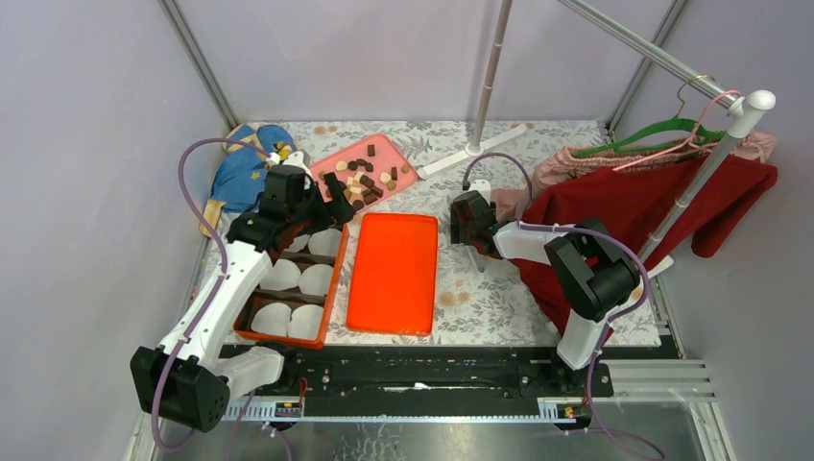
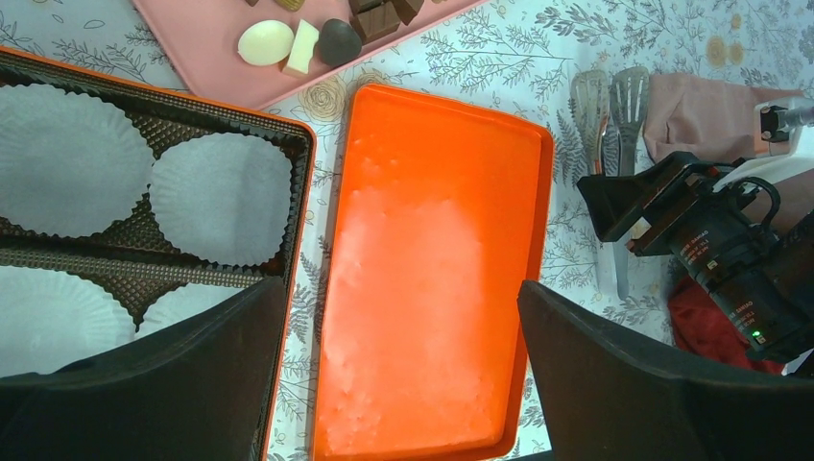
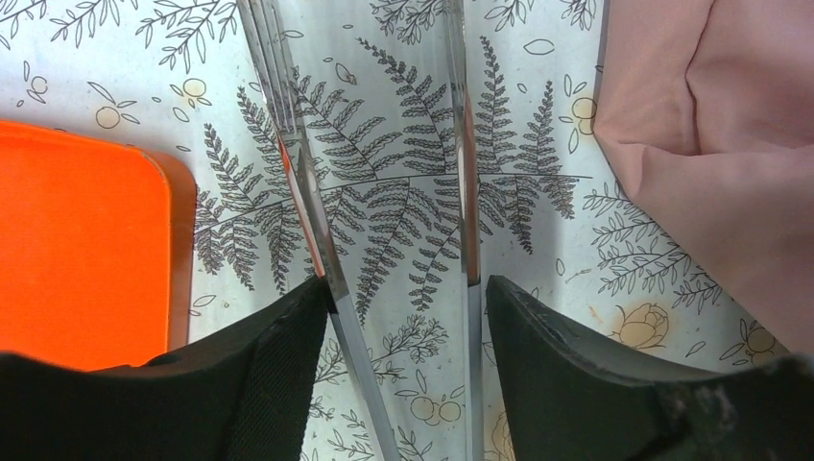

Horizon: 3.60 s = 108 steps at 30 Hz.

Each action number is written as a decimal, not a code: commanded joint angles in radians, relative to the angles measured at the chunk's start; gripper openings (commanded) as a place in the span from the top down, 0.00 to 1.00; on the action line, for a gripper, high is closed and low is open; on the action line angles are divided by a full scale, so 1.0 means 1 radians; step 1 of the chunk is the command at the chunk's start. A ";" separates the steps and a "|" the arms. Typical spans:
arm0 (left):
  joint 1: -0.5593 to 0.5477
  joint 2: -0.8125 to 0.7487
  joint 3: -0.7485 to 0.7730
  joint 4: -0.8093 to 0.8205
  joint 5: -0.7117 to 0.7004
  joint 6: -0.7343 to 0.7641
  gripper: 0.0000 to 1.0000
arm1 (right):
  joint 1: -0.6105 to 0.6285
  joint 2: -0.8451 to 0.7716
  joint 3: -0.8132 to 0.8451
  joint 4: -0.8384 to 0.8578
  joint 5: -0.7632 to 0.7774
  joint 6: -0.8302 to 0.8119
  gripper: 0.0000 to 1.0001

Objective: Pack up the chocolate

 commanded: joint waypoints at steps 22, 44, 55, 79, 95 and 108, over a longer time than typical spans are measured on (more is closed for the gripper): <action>0.009 0.025 0.009 0.036 0.021 -0.022 0.01 | 0.027 -0.013 -0.022 -0.148 0.003 0.011 0.40; 0.014 0.092 0.082 0.021 0.043 -0.039 0.01 | 0.034 -0.157 0.266 -0.532 -0.166 -0.094 0.91; 0.065 0.292 0.274 0.024 0.042 -0.024 0.01 | 0.034 -0.223 0.479 -0.753 -0.346 -0.137 0.91; 0.248 1.053 1.028 0.037 0.052 -0.015 0.01 | 0.035 -0.206 0.475 -0.749 -0.457 -0.094 0.90; 0.261 1.483 1.349 0.312 0.089 -0.161 0.02 | 0.036 -0.085 0.569 -0.766 -0.483 -0.035 0.91; 0.264 1.503 1.266 0.291 0.162 -0.153 0.03 | 0.036 -0.045 0.610 -0.776 -0.477 -0.026 0.91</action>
